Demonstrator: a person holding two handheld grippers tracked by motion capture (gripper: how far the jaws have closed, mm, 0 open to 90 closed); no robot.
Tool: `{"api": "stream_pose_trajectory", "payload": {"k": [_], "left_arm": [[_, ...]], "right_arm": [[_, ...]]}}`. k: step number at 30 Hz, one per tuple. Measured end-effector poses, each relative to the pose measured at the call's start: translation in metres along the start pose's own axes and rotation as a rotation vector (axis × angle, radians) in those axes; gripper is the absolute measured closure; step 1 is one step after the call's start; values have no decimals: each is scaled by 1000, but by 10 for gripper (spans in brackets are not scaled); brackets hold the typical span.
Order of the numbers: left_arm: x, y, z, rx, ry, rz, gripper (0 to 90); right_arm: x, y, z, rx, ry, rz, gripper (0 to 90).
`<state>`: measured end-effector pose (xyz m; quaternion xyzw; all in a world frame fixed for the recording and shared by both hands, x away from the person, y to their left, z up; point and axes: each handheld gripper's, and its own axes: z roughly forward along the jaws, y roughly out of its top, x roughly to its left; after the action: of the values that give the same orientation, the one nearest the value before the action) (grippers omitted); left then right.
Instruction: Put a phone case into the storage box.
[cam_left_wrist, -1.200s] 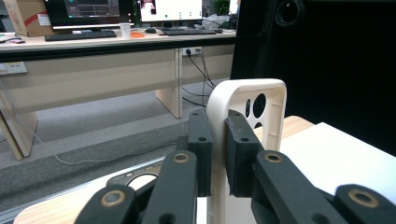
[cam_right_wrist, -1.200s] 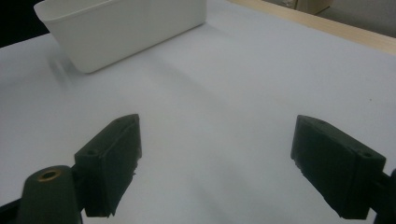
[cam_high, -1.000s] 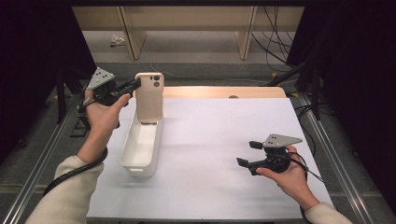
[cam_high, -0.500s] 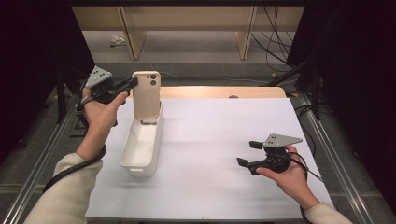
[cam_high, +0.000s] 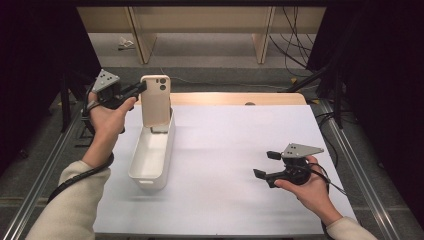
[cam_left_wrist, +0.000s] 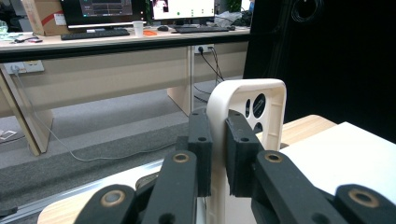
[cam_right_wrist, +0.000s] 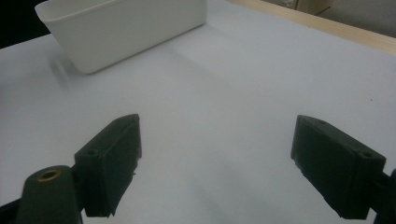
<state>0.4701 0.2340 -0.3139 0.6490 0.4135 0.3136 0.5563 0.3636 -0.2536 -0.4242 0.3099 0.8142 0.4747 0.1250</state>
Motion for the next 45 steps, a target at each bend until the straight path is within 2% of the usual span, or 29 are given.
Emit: {"api": "stream_pose_trajectory", "payload": {"k": [18,25,45], "left_arm": [[10,-7,13,17,4,0,816],[12,-10,17,27,7,13,817],[17,-22,30,42,16,18,816]], "right_arm": [[0,0,0,0,3,0,172],[0,0,0,0,4,0,172],[0,0,0,5,7,-1,172]]}}
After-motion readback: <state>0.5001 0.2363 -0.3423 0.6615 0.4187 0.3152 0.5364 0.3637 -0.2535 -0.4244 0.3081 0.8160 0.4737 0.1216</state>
